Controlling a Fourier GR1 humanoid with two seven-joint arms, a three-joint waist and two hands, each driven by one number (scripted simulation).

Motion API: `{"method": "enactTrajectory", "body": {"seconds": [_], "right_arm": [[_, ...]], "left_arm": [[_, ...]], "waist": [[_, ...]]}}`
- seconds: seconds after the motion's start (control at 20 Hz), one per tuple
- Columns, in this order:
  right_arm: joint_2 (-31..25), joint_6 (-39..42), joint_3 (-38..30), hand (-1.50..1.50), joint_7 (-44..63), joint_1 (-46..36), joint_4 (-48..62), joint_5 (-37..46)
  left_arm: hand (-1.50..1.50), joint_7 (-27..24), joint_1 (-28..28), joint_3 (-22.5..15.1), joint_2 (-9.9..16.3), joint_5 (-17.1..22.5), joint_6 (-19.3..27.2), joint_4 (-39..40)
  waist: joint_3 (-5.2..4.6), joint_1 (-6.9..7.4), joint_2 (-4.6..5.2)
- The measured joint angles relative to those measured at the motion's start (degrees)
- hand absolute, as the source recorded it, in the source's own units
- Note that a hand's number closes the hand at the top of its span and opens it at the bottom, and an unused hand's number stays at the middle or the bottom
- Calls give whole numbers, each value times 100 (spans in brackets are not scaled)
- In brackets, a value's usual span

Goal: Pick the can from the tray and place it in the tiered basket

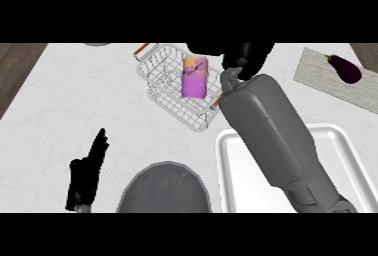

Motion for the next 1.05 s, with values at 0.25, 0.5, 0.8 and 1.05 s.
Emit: {"method": "enactTrajectory", "body": {"seconds": [0.25, 0.5, 0.8, 1.05], "right_arm": [[-155, -147, -364, -150, 301, 436, -677, 932], [-249, 105, -709, -150, 550, 1322, -2139, 1311], [-485, 694, -866, -150, 728, 2777, -4347, 1052], [-796, 1213, -927, -150, 741, 4181, -6198, 398]], "left_arm": [[0, -69, 176, 131, 30, 43, 61, -31], [0, -54, 347, 206, 23, 92, 107, -101], [0, -65, 502, 245, 19, 81, 175, -185], [0, -156, 521, 289, 45, 89, 160, -176]], "waist": [[-1, -230, -73], [5, -447, -136], [9, -617, -171], [13, -652, -155]]}}
